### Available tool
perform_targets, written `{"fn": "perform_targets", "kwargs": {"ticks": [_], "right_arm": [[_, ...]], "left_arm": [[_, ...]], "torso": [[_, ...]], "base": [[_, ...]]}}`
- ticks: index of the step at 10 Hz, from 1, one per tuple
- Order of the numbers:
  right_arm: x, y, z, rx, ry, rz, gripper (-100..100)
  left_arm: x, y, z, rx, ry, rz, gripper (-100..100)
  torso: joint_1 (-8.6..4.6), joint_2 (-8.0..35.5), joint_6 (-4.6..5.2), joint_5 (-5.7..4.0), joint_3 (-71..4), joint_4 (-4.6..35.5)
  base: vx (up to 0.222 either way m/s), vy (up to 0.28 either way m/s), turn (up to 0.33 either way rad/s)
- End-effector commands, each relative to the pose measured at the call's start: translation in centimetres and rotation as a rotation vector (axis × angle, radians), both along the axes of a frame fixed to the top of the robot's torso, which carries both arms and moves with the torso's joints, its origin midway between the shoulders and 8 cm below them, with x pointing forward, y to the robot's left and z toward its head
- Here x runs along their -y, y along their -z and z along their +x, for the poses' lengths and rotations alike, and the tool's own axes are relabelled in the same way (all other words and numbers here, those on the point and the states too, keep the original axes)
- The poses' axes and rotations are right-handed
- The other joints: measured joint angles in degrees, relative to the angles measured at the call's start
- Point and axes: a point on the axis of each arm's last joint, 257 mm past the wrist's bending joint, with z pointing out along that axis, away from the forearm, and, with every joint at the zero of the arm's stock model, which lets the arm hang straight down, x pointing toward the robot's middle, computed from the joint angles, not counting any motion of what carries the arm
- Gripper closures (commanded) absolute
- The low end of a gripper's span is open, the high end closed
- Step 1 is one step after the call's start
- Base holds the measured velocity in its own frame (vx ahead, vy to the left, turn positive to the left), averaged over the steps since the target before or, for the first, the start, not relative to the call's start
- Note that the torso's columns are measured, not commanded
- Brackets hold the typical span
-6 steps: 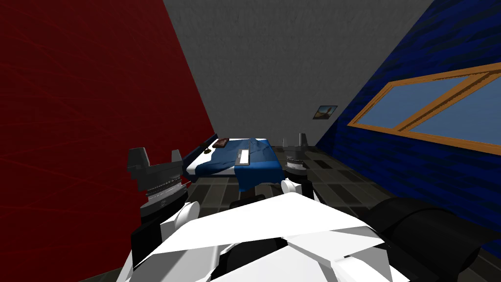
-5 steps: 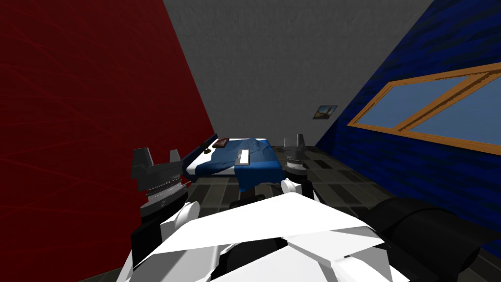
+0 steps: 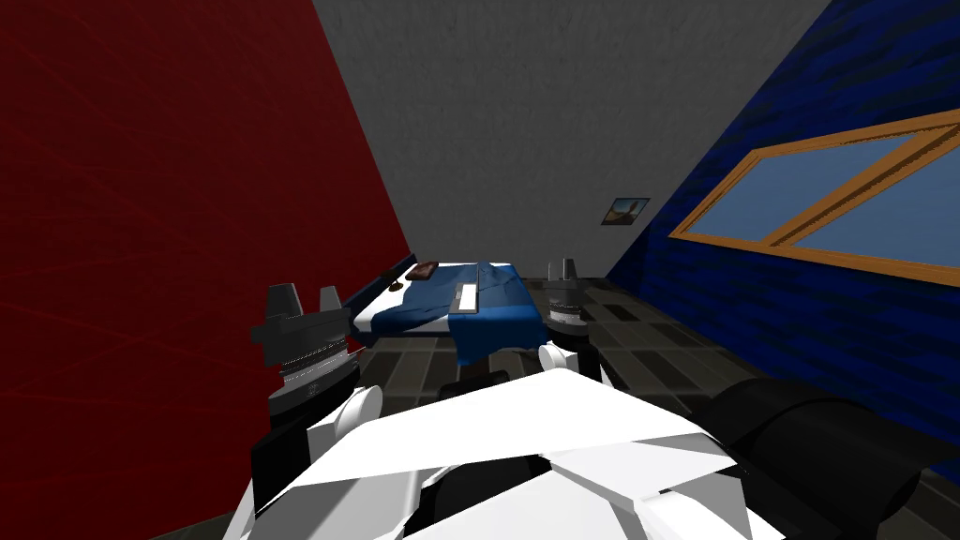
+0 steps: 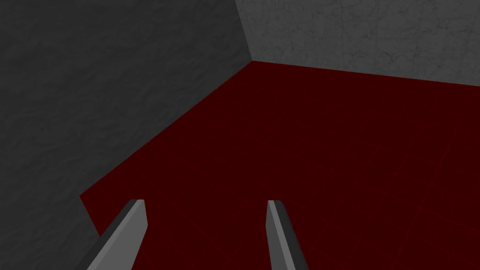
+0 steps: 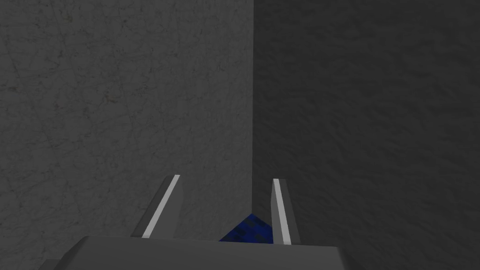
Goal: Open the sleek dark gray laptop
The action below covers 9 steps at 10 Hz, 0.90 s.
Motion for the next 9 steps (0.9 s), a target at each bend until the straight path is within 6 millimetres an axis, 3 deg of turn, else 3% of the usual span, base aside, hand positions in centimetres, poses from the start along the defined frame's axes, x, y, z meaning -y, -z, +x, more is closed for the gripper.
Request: {"fn": "perform_targets", "kwargs": {"ticks": [1,3,4,6,9], "right_arm": [[0.0,0.0,0.0,0.0,0.0,0.0,0],[0.0,0.0,0.0,0.0,0.0,0.0,0],[-0.9,0.7,0.8,-0.034,-0.026,-0.045,-100],[-2.5,2.5,2.4,-0.105,-0.061,-0.115,-100],[-4.1,5.3,4.5,-0.203,-0.09,-0.19,-100]], "left_arm": [[0.0,0.0,0.0,0.0,0.0,0.0,0],[0.0,0.0,0.0,0.0,0.0,0.0,0],[0.0,0.0,0.0,0.0,0.0,0.0,0],[0.0,0.0,0.0,-0.001,0.0,0.0,0],[0.0,0.0,0.0,-0.001,0.0,0.0,0]], "torso": [[0.0,4.24,0.0,0.0,-8.45,4.23],[0.0,12.7,0.0,0.0,-25.37,12.69],[0.0,16.93,0.0,0.0,-33.83,16.92],[0.05,19.39,-0.01,0.01,-38.89,19.37],[0.0,19.6,0.02,0.01,-39.2,19.6]], "base": [[0.0,0.0,0.0],[0.0,0.0,0.0],[0.004,0.007,0.029],[-0.002,0.02,0.056],[-0.003,0.025,0.051]]}}
